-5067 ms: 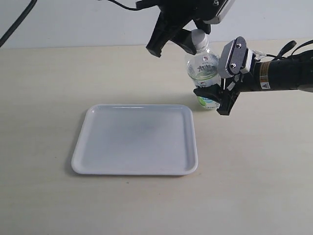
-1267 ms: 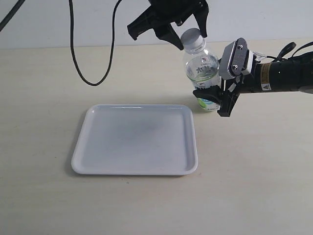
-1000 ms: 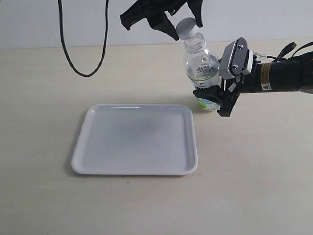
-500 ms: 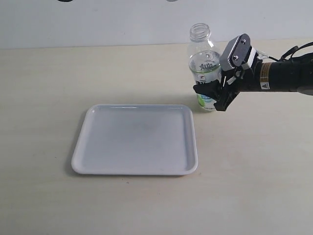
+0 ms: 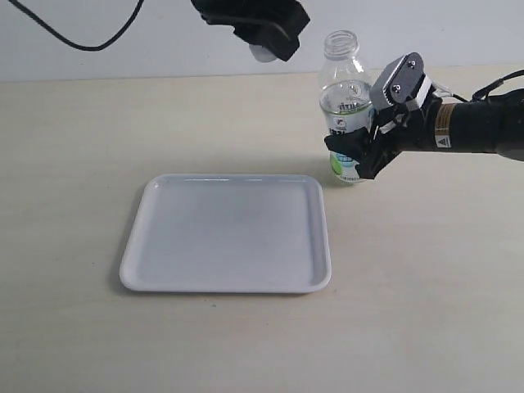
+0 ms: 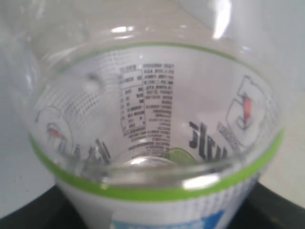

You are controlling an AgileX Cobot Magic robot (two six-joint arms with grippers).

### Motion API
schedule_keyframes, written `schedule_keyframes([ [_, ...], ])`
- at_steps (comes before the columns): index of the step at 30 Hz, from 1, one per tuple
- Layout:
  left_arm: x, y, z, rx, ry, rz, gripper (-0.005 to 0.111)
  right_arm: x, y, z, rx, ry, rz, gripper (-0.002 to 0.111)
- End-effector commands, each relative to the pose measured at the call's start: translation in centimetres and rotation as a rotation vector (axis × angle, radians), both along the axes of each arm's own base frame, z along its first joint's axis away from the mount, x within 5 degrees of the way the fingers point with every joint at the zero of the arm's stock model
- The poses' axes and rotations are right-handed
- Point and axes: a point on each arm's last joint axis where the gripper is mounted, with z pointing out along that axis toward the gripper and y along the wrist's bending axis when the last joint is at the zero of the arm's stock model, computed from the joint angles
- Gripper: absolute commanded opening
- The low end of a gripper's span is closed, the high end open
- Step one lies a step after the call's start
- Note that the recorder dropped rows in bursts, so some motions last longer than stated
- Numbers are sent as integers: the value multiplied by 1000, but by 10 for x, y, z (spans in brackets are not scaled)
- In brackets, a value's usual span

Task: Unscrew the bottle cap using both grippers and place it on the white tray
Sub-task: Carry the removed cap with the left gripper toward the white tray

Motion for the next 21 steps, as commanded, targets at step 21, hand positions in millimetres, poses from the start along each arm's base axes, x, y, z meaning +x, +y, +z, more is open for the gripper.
schedule_keyframes([
  [21, -15, 50, -147, -68, -172, 216, 0, 12, -5, -15, 320, 31, -237, 0],
])
